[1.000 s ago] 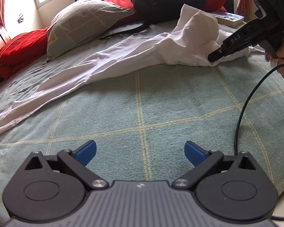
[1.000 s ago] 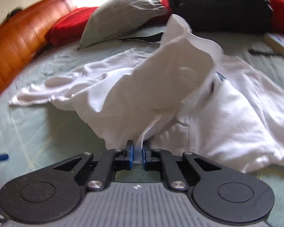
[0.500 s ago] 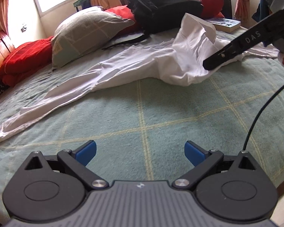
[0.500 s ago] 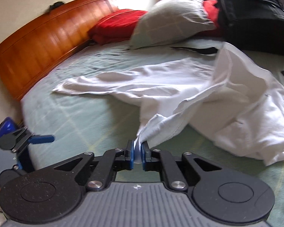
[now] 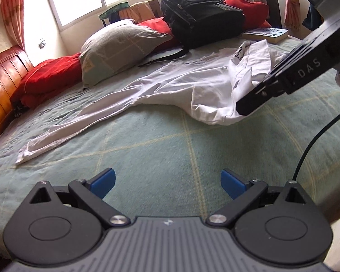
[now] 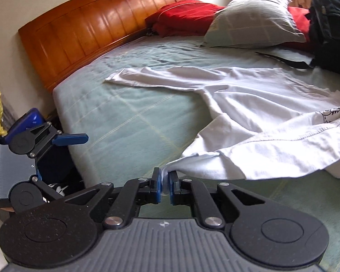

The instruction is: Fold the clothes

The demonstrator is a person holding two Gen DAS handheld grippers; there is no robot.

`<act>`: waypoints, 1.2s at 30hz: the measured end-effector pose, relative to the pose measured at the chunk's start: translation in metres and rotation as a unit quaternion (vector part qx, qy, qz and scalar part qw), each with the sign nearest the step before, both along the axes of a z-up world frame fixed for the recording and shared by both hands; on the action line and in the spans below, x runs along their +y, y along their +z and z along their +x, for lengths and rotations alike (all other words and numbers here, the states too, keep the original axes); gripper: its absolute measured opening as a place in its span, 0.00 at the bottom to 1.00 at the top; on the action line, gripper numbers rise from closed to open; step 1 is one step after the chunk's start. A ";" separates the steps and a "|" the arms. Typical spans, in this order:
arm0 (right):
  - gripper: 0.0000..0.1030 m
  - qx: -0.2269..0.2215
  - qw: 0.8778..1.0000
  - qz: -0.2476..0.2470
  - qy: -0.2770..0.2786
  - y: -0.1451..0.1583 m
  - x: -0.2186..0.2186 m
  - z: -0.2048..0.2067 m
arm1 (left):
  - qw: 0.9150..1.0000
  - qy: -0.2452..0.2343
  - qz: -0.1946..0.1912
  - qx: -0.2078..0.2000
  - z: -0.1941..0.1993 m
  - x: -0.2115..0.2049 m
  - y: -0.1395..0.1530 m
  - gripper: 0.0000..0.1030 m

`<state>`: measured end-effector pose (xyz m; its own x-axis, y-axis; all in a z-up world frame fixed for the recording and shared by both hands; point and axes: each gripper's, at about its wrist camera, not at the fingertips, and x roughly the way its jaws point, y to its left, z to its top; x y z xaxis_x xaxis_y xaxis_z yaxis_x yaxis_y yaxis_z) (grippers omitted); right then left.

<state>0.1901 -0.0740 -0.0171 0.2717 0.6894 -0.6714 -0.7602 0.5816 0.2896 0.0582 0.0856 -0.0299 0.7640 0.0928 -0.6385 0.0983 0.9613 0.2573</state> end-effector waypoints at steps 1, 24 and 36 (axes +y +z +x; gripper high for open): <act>0.09 -0.002 1.000 -0.001 0.004 0.001 0.003 -0.005 | 1.000 0.000 0.000 -0.002 -0.004 0.001 0.000 0.96; 0.11 -0.004 0.996 0.008 0.090 0.013 0.059 -0.051 | 1.000 0.001 0.018 0.004 -0.023 0.019 -0.012 0.96; 0.52 -0.027 0.990 0.006 -0.135 0.004 -0.094 -0.033 | 0.968 -0.153 0.196 -0.043 -0.003 -0.050 -0.051 0.96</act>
